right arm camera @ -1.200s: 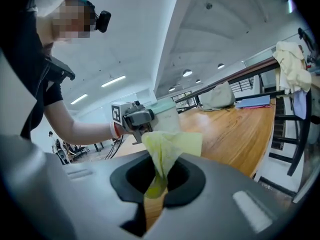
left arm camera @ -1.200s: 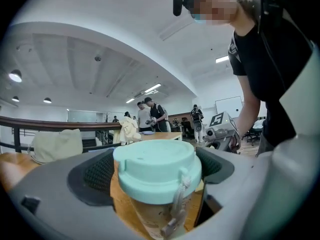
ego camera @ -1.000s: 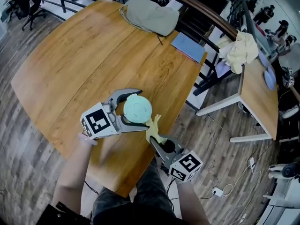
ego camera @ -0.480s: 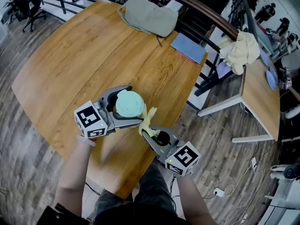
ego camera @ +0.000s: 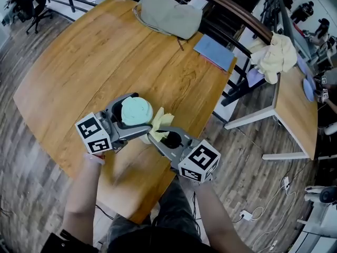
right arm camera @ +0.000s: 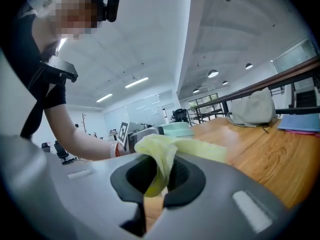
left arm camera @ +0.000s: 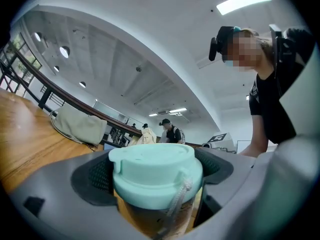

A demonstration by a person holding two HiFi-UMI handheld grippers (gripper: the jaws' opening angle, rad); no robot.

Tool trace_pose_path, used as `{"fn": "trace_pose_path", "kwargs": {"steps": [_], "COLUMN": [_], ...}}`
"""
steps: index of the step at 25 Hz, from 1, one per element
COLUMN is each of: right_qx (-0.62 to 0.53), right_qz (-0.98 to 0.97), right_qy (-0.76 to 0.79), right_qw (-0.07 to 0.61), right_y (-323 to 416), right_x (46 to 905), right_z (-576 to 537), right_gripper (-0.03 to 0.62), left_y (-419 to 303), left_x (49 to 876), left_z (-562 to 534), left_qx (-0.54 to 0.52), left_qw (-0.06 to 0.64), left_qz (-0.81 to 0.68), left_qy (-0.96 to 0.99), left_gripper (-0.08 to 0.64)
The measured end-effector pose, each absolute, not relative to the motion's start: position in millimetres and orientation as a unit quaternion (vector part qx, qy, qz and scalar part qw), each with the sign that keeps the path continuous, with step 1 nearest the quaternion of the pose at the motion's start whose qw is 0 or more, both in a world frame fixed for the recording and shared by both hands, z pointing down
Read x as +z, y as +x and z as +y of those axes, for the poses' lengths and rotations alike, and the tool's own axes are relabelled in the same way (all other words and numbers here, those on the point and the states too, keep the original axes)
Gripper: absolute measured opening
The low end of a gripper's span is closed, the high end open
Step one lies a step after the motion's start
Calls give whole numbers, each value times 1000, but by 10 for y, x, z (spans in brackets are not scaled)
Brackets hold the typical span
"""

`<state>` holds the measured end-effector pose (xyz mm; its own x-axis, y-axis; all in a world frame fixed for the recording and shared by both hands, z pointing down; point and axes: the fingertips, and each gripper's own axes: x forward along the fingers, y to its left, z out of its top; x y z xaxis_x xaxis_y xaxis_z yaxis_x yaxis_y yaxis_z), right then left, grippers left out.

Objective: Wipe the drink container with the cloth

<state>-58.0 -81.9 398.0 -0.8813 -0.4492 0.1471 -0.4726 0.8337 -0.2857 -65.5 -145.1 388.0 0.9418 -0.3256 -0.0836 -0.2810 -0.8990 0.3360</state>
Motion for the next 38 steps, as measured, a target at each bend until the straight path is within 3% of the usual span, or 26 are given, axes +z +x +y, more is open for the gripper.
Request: {"fn": "trace_pose_path", "kwargs": {"steps": [9, 24, 31, 38], "right_qx": [242, 327, 269, 244], "right_qz": [-946, -897, -926, -944], "right_qy": [214, 279, 261, 218], "right_qw": [16, 102, 46, 40], "right_y": [-624, -254, -368, -826], "right_x": [4128, 5052, 4489, 4216], "right_z": [-978, -765, -708, -697], "right_gripper": [25, 25, 23, 25], "left_y": [-829, -921, -973, -949], "left_x": [3904, 3930, 3973, 4004], "left_z": [-1555, -1624, -1677, -1706], "left_qx": [-99, -99, -96, -75], "left_qw": [202, 227, 246, 258], "left_qz": [-180, -220, -247, -275], "left_qy": [958, 944, 932, 923], "left_gripper": [479, 479, 479, 479]}}
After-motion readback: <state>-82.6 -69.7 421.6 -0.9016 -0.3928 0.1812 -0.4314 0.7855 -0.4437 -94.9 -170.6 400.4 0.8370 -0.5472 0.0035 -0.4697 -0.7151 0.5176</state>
